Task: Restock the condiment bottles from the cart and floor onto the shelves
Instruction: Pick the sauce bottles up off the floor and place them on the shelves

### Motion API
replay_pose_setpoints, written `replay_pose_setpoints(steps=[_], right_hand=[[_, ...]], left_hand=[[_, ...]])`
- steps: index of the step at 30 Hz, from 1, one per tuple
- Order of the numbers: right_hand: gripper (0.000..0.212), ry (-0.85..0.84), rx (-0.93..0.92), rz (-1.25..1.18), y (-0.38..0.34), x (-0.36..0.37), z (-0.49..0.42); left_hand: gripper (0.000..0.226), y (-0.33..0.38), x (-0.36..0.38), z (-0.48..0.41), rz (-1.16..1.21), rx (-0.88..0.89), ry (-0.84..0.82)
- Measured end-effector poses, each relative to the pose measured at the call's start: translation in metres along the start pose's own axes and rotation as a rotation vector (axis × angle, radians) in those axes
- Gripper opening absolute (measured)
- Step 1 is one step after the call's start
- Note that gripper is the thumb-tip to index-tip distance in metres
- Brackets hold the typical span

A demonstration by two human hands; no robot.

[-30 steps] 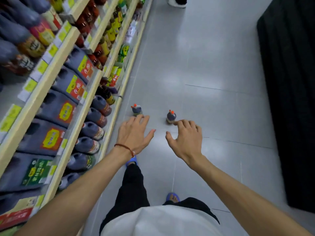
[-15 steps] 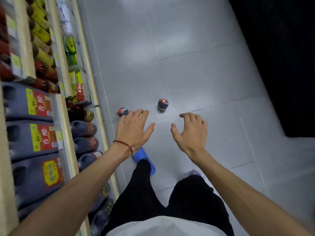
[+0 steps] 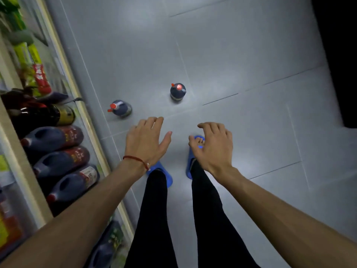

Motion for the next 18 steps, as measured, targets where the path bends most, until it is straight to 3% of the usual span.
replay_pose_setpoints(steps=[13,18], right_hand=[[0.053,0.030,-0.054,0.024,0.119,0.213,-0.141],[0.051,0.051,-0.082,0.024,0.154,0.299,-0.213]], left_hand=[[0.052,-0.059,0.225,-0.155,0.003,0.009,0.037],[0.058,-0.104,0.295,-0.220,0.033,-0.067,0.072]])
Point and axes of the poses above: each hand's wrist, its own z-axis away from the middle knuckle, its own x-axis out of the palm, y = z × x, the point moved 4 cm from there along -z, towards the middle knuckle, and after that the axes turned 11 degrees about -y, right-handed, at the moved point
